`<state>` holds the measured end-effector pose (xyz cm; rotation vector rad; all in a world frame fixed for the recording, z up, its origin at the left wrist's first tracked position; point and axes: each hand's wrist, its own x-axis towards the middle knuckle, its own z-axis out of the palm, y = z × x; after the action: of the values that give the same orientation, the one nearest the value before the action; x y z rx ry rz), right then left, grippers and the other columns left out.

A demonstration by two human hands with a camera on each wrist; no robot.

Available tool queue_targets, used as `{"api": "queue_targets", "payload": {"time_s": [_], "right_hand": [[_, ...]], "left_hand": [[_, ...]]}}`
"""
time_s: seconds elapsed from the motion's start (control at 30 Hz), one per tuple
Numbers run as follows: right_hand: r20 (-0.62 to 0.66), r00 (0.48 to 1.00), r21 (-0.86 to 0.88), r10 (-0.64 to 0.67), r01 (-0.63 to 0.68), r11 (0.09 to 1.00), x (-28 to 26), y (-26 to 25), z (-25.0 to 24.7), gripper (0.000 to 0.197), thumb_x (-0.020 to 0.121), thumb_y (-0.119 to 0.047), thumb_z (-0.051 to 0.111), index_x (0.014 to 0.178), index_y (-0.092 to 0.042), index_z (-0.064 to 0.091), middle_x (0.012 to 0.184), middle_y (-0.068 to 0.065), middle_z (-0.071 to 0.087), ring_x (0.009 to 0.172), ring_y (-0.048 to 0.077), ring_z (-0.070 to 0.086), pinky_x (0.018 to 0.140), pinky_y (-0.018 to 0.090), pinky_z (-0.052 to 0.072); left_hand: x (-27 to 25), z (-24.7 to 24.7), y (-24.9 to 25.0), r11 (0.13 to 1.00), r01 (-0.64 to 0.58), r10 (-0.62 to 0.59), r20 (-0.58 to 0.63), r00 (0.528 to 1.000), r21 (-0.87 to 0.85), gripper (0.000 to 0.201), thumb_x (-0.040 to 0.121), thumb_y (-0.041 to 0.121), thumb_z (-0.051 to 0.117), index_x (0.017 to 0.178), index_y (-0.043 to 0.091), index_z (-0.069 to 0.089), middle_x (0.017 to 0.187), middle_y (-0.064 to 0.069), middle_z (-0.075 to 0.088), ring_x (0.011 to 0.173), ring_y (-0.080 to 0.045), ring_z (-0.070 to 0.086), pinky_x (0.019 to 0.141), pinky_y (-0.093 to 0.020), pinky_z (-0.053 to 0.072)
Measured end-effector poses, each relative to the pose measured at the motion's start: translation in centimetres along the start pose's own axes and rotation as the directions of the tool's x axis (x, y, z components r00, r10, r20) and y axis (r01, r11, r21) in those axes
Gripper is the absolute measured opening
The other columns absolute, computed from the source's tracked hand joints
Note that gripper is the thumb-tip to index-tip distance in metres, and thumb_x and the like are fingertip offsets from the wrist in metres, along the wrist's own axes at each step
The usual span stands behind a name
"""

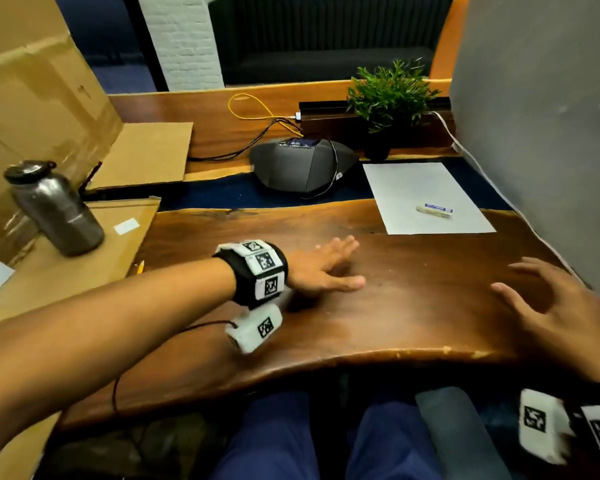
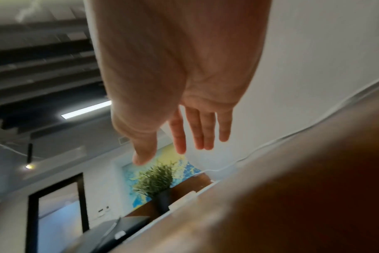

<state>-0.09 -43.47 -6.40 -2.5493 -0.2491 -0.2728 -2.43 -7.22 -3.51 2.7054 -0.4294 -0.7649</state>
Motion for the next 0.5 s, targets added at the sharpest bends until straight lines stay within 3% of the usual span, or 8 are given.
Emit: {"api": "queue_targets", "payload": {"time_s": [0.1, 0.17, 0.23, 0.33, 0.5], "right_hand": [[-0.099, 0.995, 0.023, -0.005, 0.007, 1.000, -0.8, 2.9, 0.8, 0.036, 0.084, -0.047, 0.066, 0.112, -0.023, 0.067, 0.129, 0.006, 0.063, 0.120, 0.027, 0.058, 0.103, 0.056, 0.046], [-0.138, 0.990, -0.005, -0.018, 0.018, 1.000, -1.5, 3.7, 1.7, 0.026, 0.085, -0.034, 0.070, 0.104, -0.016, 0.071, 0.120, 0.010, 0.068, 0.110, 0.030, 0.062, 0.099, 0.053, 0.049], [-0.172, 0.984, -0.056, -0.040, 0.031, 0.998, -1.9, 3.8, 2.8, 0.017, 0.085, -0.025, 0.073, 0.098, -0.014, 0.071, 0.114, 0.012, 0.070, 0.105, 0.032, 0.062, 0.095, 0.051, 0.049], [-0.205, 0.978, -0.085, -0.037, 0.020, 0.996, -1.8, 4.0, 3.8, 0.013, 0.086, -0.020, 0.074, 0.096, -0.014, 0.070, 0.109, 0.012, 0.070, 0.102, 0.032, 0.061, 0.091, 0.051, 0.049], [-0.222, 0.974, -0.072, -0.051, 0.036, 0.997, -1.7, 4.5, 4.1, 0.012, 0.088, -0.019, 0.072, 0.099, -0.016, 0.068, 0.112, 0.011, 0.069, 0.104, 0.032, 0.059, 0.091, 0.054, 0.049]], "left_hand": [[-0.7, -3.1, -5.3, 0.965, 0.261, -0.255, -0.140, 0.957, 0.029, 0.086, 0.097, 0.065, 0.027, 0.157, 0.016, -0.010, 0.164, -0.004, -0.017, 0.151, -0.019, -0.011, 0.123, -0.042, -0.004], [-1.1, -3.6, -8.7, 0.898, 0.434, -0.422, -0.128, 0.897, 0.078, 0.088, 0.096, 0.067, 0.026, 0.157, 0.013, -0.006, 0.165, -0.008, -0.013, 0.152, -0.024, -0.007, 0.122, -0.043, -0.001], [-1.1, -2.8, -10.3, 0.849, 0.509, -0.500, -0.092, 0.861, 0.141, 0.094, 0.094, 0.071, 0.025, 0.157, 0.010, -0.008, 0.164, -0.009, -0.017, 0.152, -0.025, -0.009, 0.121, -0.043, -0.001], [-0.4, -1.2, -9.1, 0.885, 0.449, -0.439, -0.101, 0.893, 0.124, 0.102, 0.090, 0.075, 0.031, 0.156, 0.011, -0.013, 0.162, -0.009, -0.023, 0.150, -0.026, -0.016, 0.122, -0.044, -0.003], [1.3, 1.7, -2.8, 0.961, 0.146, -0.143, -0.027, 0.989, 0.234, 0.112, 0.084, 0.083, 0.033, 0.155, 0.013, -0.019, 0.159, -0.006, -0.029, 0.148, -0.025, -0.023, 0.121, -0.045, -0.008]]}}
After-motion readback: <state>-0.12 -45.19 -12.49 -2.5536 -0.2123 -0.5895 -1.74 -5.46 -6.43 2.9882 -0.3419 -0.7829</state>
